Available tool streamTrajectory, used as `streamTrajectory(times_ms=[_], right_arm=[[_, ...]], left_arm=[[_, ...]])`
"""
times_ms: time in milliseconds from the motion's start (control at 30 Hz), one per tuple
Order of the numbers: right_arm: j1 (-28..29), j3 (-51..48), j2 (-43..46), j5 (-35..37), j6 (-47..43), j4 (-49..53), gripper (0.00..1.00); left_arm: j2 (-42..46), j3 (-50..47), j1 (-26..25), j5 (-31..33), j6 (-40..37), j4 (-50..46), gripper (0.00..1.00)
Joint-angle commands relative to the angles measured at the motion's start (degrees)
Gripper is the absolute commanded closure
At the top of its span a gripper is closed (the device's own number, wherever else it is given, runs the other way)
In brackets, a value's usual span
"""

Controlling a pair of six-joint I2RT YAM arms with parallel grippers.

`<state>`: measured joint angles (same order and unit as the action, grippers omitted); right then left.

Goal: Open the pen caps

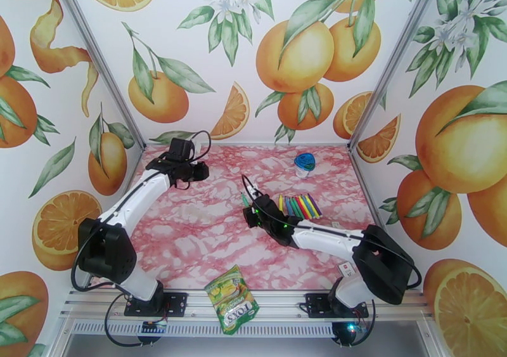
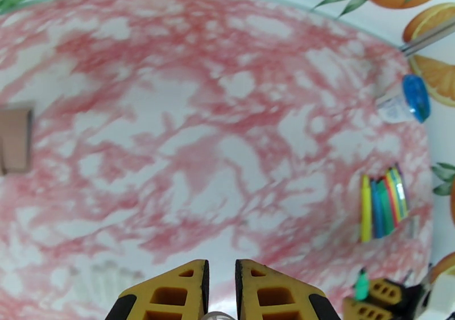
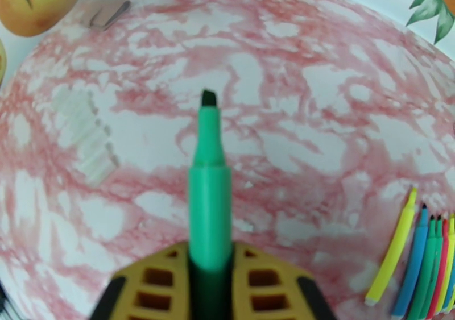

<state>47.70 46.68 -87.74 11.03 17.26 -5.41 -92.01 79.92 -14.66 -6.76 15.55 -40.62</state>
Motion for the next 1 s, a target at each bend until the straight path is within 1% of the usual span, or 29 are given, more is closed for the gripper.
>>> streamTrajectory(times_ms=[0,133,267,367,433,600,833,967], right_arm=[[-1.0,3.0,-1.3,3.9,1.9,3.1,1.0],[-2.2,5.6,-3.1,6.5,3.2,6.3,1.0],[-3.9,6.9,-4.5,7.8,4.4,8.4,1.0],[-5.7,7.3,-5.2,8.1,5.5,9.7,1.0],[-6.8,7.3,-5.6,8.2,6.1,10.4,1.0],[-9.5,7.5,-6.9,8.7,6.8,11.8,1.0],[-12.0,7.4,-9.6,8.1,7.7,12.3,1.0],[-12.8,7.6,-11.2,8.0,8.2,12.5,1.0]], left_arm=[[1.4,1.0,0.4,9.0,-4.4,-8.1,0.98],[1.4,-1.0,1.3,15.8,-4.9,-10.2,0.98],[1.4,-3.7,2.5,19.8,-4.4,-10.5,0.98],[1.2,-6.0,3.7,21.6,-4.1,-10.0,0.98],[1.0,-7.5,4.9,21.6,-3.9,-9.4,0.98],[0.8,-11.1,8.6,19.1,-2.4,-7.2,0.96],[-2.1,-13.5,11.2,20.4,-2.5,-4.6,0.94],[-4.9,-14.8,12.5,17.3,-2.7,-2.1,0.94]])
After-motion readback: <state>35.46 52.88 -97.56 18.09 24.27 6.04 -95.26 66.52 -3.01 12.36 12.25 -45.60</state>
